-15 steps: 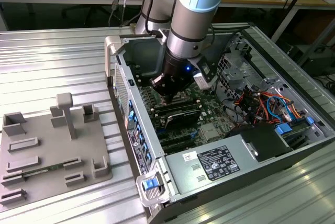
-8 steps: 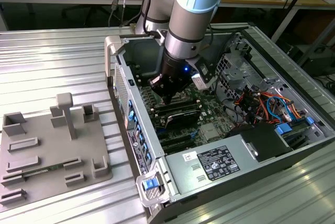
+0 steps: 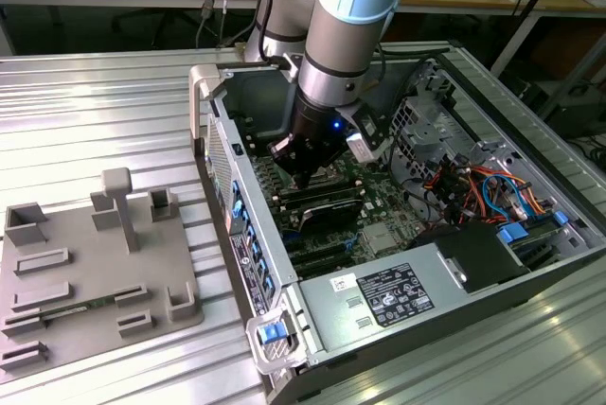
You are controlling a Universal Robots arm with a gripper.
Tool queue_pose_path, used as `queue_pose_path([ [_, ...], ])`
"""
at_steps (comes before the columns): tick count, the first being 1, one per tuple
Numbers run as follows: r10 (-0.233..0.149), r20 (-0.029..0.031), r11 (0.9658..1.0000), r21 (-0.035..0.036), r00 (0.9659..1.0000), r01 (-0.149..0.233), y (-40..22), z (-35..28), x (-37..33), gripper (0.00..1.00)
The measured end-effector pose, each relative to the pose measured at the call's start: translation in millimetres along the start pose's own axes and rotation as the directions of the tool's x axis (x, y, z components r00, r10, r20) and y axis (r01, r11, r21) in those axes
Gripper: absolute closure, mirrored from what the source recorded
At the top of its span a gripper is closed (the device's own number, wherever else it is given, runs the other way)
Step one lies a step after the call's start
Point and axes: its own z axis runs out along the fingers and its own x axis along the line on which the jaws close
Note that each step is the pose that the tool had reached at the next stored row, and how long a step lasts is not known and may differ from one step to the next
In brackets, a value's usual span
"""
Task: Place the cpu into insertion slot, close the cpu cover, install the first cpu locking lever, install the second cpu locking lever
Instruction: 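Install the second cpu locking lever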
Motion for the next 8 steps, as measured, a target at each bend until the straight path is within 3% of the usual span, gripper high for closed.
queue_pose_path([
  [8,0.000,-0.0069,1.0000,-0.0006,1.0000,0.000,0.0,0.1,0.0,0.89],
])
